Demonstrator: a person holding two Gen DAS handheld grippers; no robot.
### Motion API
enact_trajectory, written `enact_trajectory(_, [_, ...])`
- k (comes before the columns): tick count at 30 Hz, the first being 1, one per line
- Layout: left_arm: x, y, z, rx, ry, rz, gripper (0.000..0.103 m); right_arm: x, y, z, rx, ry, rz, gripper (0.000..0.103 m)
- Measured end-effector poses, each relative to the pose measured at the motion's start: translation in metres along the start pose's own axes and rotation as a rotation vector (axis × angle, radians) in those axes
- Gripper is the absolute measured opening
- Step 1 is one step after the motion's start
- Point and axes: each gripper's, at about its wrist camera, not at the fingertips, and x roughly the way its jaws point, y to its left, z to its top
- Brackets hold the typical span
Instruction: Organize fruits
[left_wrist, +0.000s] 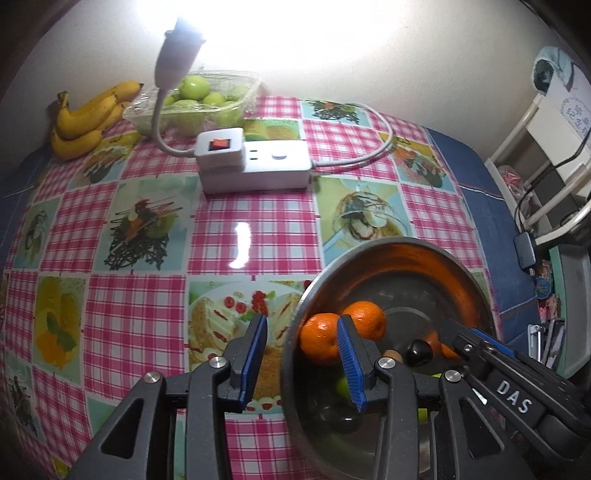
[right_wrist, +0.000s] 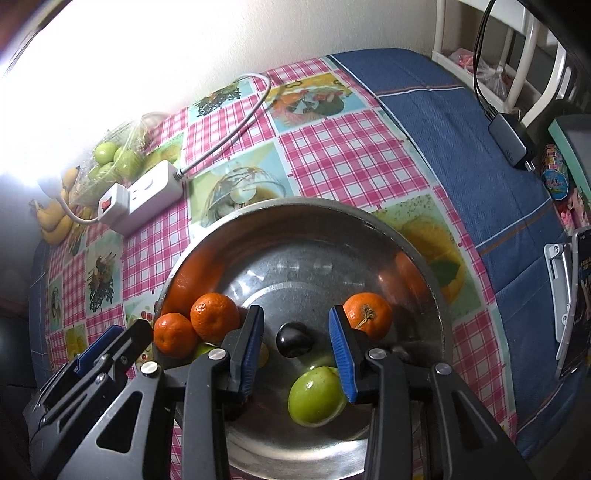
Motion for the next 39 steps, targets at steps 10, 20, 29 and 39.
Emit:
enact_trajectory(10, [0.004, 0.026, 0.003, -0.040, -0.006, 0.134, 0.063, 0.007, 0.005, -0.001, -0.023, 0.009, -0.005, 0.072])
enact_trajectory(20, [0.005, 0.040, 0.004, -0.078, -0.016, 0.187, 0.075, 0.010, 0.008, -0.001, -0.034, 0.010, -0.013, 0.084])
enact_trajectory(29, [0.002, 0.052, 0.006, -0.118, -0.034, 0.212, 0.096, 0.010, 0.009, -0.002, -0.044, 0.008, -0.017, 0.085])
enact_trajectory(39, [0.001, 0.055, 0.007, -0.110, -0.051, 0.235, 0.103, 0.010, 0.012, -0.002, -0.058, 0.006, -0.027, 0.101])
